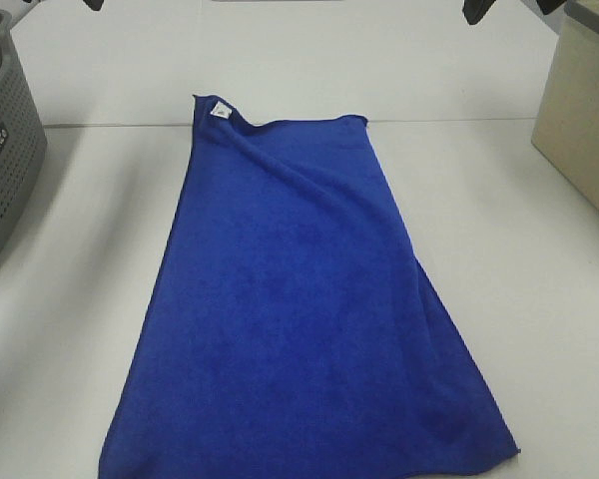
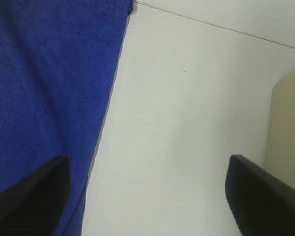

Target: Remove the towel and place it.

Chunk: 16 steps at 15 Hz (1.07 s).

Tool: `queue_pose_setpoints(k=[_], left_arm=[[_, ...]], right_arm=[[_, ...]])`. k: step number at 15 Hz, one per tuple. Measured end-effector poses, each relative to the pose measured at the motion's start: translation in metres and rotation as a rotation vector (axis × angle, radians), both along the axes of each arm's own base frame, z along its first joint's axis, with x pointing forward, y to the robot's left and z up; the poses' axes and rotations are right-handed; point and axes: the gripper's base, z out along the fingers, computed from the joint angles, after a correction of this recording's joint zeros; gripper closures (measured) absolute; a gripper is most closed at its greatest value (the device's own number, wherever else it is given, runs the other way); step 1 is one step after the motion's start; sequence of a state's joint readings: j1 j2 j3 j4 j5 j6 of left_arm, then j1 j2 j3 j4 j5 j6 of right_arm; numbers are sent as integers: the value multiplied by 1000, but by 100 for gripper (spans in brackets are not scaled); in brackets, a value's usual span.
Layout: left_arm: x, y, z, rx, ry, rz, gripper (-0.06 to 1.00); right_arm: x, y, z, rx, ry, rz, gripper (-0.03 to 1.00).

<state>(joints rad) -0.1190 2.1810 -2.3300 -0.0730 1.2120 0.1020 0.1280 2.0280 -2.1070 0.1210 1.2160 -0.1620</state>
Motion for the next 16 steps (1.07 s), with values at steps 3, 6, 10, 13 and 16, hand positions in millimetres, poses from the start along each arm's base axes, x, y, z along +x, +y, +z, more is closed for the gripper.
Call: queue_pose_setpoints(k=[3, 6, 10, 13, 16], left_arm=[[-1, 9, 4, 8, -5, 65, 20], [-14, 70, 30, -25, -48, 222, 20], [-59, 73, 50, -8, -17, 228, 20], [-130, 76, 59, 52, 36, 239, 20], [-209, 76, 59, 83, 54, 244, 20]], right_arm=[[-1, -1, 2, 2, 0, -34, 13], [-26, -11, 17, -64, -11, -50, 13], [-77, -18, 33, -62, 10, -78, 13], [-141, -24, 54, -6, -10, -127, 17], [-215, -30, 66, 46, -61, -128, 19]])
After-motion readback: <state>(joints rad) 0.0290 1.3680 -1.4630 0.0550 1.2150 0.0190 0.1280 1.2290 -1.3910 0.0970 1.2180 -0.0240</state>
